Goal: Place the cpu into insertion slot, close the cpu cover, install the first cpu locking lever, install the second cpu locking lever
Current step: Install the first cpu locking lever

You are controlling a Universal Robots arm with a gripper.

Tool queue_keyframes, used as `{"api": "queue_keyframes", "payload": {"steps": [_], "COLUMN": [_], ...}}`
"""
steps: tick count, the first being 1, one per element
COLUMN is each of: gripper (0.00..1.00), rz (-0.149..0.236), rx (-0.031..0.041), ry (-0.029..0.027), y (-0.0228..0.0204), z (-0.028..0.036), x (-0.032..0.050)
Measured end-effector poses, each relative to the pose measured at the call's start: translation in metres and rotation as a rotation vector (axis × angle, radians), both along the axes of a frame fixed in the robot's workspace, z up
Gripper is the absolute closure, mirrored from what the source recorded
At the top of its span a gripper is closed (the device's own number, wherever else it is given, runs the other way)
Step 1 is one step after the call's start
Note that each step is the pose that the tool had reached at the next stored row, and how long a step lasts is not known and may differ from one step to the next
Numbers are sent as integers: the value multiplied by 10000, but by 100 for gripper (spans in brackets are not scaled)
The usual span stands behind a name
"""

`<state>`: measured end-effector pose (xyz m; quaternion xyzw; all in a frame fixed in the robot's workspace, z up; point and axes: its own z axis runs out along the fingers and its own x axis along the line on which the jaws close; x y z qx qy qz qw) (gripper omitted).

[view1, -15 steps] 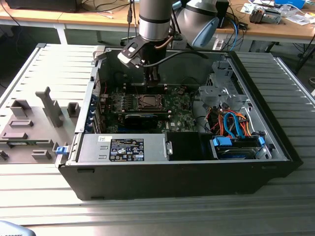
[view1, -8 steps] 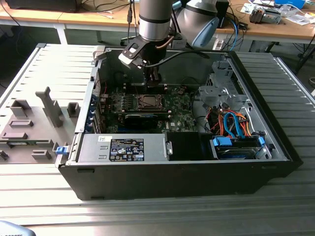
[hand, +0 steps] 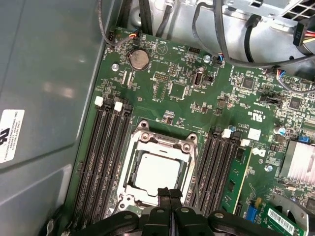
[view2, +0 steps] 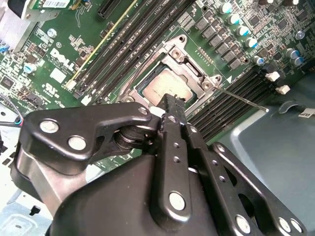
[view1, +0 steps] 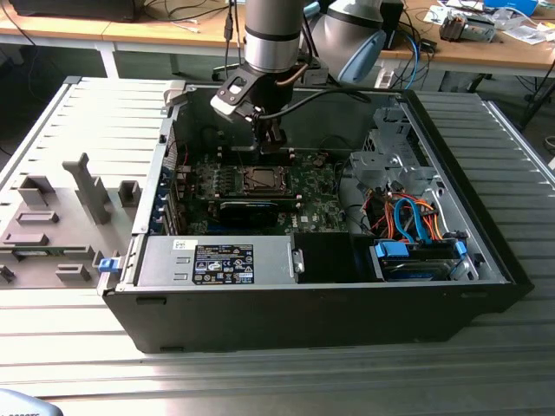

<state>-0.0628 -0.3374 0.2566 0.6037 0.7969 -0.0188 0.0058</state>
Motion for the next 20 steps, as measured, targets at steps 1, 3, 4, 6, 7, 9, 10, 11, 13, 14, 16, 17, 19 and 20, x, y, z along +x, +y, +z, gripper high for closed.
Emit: {"api": "queue_keyframes", "payload": {"steps": [1, 3, 4, 6, 7, 9, 10, 11, 13, 14, 16, 17, 19, 20], "gripper": [89, 89, 89, 89, 89, 89, 89, 89, 89, 89, 89, 89, 89, 89], "rz": [40, 129, 157, 227, 262, 346, 406, 438, 522, 556, 624, 656, 743, 789], "rx": [0, 0, 0, 0, 0, -1, 0, 0, 0, 0, 0, -1, 0, 0], "ry": [0, 0, 0, 0, 0, 0, 0, 0, 0, 0, 0, 0, 0, 0], "y": [0, 0, 0, 0, 0, 0, 0, 0, 0, 0, 0, 0, 0, 0], "z": [0, 0, 0, 0, 0, 0, 0, 0, 0, 0, 0, 0, 0, 0], "x": [0, 0, 0, 0, 0, 0, 0, 0, 0, 0, 0, 0, 0, 0]}}
